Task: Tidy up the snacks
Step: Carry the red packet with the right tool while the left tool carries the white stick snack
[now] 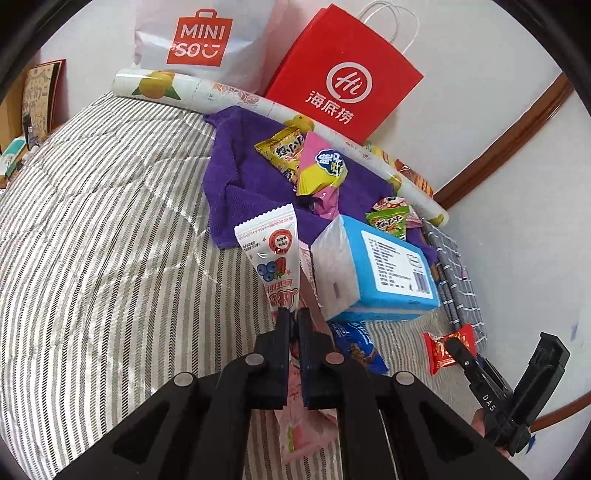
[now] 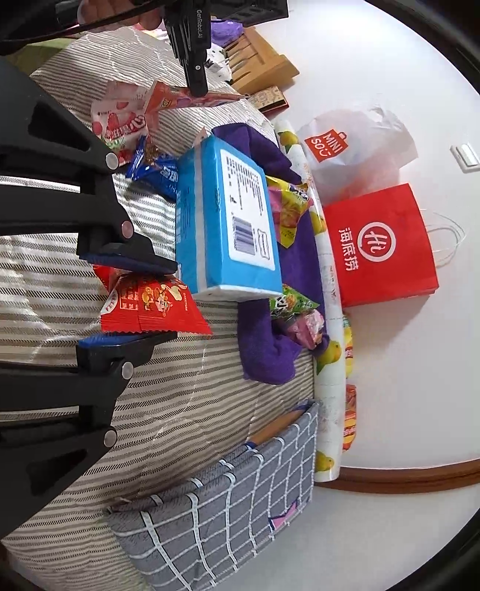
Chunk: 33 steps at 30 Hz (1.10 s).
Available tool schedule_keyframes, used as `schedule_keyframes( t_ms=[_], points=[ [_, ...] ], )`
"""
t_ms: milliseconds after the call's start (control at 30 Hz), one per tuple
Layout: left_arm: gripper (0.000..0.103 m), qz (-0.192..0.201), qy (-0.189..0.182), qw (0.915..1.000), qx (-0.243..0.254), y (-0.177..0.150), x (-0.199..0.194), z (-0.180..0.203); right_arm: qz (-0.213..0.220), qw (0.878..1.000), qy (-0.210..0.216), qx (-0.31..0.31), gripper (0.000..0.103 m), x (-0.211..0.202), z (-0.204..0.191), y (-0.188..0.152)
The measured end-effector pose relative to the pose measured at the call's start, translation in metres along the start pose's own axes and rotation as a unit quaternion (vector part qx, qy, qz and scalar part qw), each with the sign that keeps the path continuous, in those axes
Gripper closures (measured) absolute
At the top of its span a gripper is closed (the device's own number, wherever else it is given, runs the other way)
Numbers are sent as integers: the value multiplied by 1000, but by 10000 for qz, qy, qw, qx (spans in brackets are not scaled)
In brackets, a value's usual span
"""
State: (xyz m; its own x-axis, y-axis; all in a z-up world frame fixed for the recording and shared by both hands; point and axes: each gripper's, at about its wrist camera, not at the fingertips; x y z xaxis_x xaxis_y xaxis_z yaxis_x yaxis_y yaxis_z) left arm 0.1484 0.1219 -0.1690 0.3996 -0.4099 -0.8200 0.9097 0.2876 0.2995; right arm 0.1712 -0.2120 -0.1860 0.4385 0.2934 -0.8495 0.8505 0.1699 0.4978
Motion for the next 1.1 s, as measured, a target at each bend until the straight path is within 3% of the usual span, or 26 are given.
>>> schedule_keyframes(
  t_ms=[633,1100],
  points=[
    [98,280,-148,9982,511,-11,-43,52,315,9995,-70,-26,75,-64,-33,17],
    [98,449,-1,9955,832,15,-54,92,568,9983,-117,-93,75,-92,-41,56]
  ],
)
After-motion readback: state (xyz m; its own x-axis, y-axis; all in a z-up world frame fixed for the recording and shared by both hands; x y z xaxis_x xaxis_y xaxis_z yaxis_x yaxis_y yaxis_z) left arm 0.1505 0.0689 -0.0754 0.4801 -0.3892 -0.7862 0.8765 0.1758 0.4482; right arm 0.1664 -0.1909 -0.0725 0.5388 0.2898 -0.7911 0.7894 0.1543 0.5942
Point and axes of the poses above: each gripper's, at about its wrist camera, not at the fingertips, and x roughly the way its jaws point, z to its right, y to its top, and after that the axes turned 15 degrees about -z, right-handed
